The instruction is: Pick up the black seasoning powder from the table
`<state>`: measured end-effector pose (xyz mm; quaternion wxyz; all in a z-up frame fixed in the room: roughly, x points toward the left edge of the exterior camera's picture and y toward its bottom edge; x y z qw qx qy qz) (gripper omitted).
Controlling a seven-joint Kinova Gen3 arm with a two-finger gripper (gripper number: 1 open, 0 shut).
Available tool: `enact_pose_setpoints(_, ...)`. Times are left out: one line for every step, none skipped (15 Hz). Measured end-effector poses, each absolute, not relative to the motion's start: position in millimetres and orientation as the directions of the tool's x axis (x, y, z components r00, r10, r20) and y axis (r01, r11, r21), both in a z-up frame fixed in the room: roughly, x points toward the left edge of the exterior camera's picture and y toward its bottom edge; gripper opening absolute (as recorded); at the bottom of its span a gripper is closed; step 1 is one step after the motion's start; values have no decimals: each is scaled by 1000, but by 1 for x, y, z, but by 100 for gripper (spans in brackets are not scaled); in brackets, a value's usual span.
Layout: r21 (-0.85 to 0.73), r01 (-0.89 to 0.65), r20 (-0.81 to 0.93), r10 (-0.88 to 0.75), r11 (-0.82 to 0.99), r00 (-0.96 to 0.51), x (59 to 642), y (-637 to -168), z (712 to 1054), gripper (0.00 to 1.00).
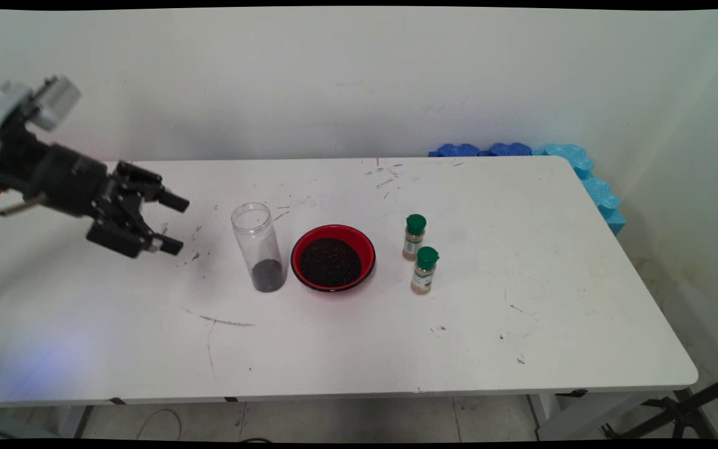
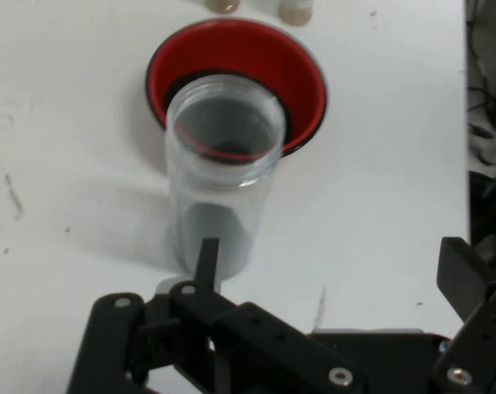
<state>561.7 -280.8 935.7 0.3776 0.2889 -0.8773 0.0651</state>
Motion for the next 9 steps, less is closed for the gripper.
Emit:
enact_pose_setpoints(105, -571, 700, -468, 814, -539, 563, -279, 923, 100)
enact_pose_setpoints(104, -582, 701, -475, 806, -532, 563, -278, 911, 100)
enact_pose_setpoints(102, -590, 703, -478, 801, -527, 563, -277, 901, 100)
enact_pose_setpoints(99, -596, 707, -478, 797, -522, 563, -277, 890, 100)
enact_pose_setpoints(95, -601, 711, -477, 794, -517, 562, -277, 881, 100)
enact_pose_setpoints(91, -606, 715, -476, 790, -512, 560, -278, 871, 100)
enact_pose_setpoints(89, -610, 720, -474, 787, -506, 557, -280, 861, 100)
enact_pose_setpoints(87, -614, 725, -472, 785, -501, 555, -282, 853, 100)
enact_pose_setpoints(86, -617, 731, -470, 782, -494, 552, -284, 845, 100)
